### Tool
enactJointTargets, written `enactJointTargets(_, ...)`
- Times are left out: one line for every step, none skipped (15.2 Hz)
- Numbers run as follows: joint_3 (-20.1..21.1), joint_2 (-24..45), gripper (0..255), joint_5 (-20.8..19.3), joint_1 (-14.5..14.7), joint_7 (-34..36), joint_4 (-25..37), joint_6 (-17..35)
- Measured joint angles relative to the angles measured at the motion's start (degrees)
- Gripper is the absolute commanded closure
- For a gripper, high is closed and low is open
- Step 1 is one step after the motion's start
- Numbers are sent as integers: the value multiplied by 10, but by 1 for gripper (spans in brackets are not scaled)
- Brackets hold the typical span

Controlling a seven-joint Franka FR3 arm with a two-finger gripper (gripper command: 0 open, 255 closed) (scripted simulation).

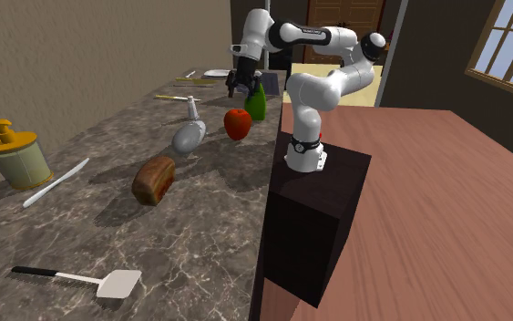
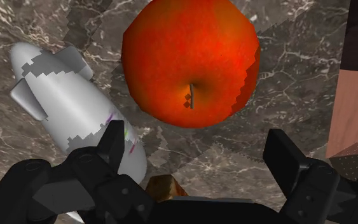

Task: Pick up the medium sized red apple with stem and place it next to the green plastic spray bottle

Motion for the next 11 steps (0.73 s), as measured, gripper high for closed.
enactJointTargets(-9,4,0,-8,-1,-1,-6,9)
enactJointTargets(-13,6,0,-12,-2,1,-12,16)
enactJointTargets(-19,8,0,-17,-2,1,-16,23)
enactJointTargets(-24,10,0,-22,-3,2,-22,30)
enactJointTargets(-28,12,0,-25,-4,2,-25,34)
enactJointTargets(-29,13,0,-26,-4,2,-26,36)
enactJointTargets(-30,14,0,-27,-4,2,-26,37)
enactJointTargets(-31,14,0,-28,-4,2,-26,38)
enactJointTargets(-31,14,0,-28,-4,2,-27,38)
enactJointTargets(-31,14,0,-28,-3,2,-27,38)
enactJointTargets(-31,14,0,-28,-3,2,-27,39)
